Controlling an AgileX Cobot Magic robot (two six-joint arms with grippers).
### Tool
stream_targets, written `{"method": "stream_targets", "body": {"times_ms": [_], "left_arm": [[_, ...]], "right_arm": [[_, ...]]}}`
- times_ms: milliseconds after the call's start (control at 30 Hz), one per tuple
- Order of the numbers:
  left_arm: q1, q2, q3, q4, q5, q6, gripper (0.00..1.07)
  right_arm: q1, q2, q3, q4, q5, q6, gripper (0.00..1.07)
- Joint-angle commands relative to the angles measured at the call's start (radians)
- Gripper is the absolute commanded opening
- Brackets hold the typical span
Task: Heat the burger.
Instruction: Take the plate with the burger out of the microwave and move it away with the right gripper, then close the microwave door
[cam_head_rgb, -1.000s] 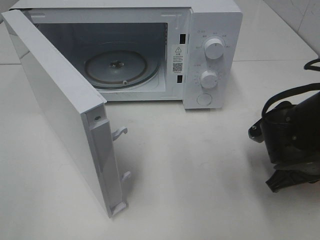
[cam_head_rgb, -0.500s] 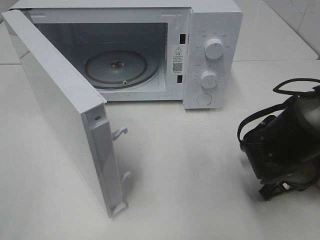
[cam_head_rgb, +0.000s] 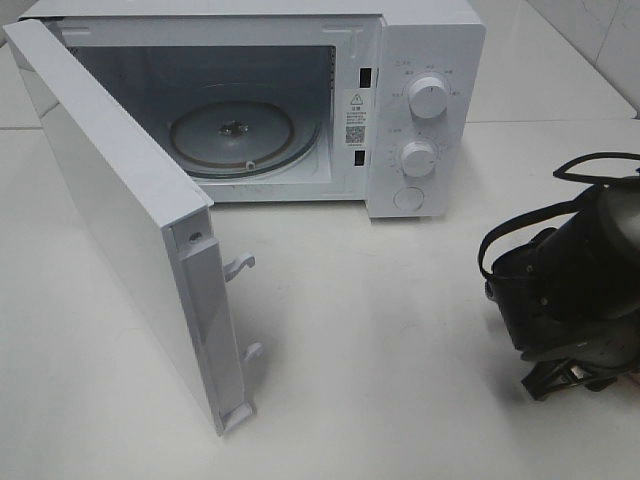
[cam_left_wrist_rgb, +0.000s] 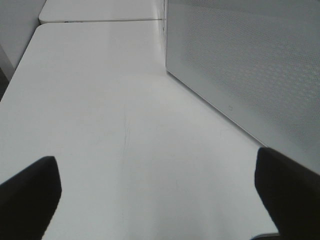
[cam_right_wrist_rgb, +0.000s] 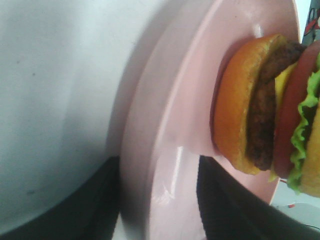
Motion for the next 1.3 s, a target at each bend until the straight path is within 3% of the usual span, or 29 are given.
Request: {"method": "stream_targets", "body": {"times_ms": [33, 700, 733, 1000, 1300], "left_arm": [[0.002, -0.004, 0.0, -0.004, 0.001, -0.007, 0.98], [0.002, -0.004, 0.0, -0.004, 0.001, -0.007, 0.98], [0.002, -0.004, 0.0, -0.004, 0.001, -0.007, 0.98], [0.002, -0.004, 0.0, -0.004, 0.001, -0.007, 0.98], [0.002, -0.004, 0.0, -0.004, 0.001, -0.007, 0.98]], "right_arm": [[-0.003, -0.099, -0.004, 0.058, -0.006, -0.057, 0.51], [-0.003, -0.619, -0.004, 0.45, -0.182, -0.57, 0.54], [-0.003, -0.665, -0.004, 0.523, -0.181, -0.671, 0.58], [-0.003, -0.819, -0.004, 0.754, -0.129, -0.942, 0.81], [-0.003, -0.99, -0.004, 0.827, 0.044, -1.009, 0.77]]}}
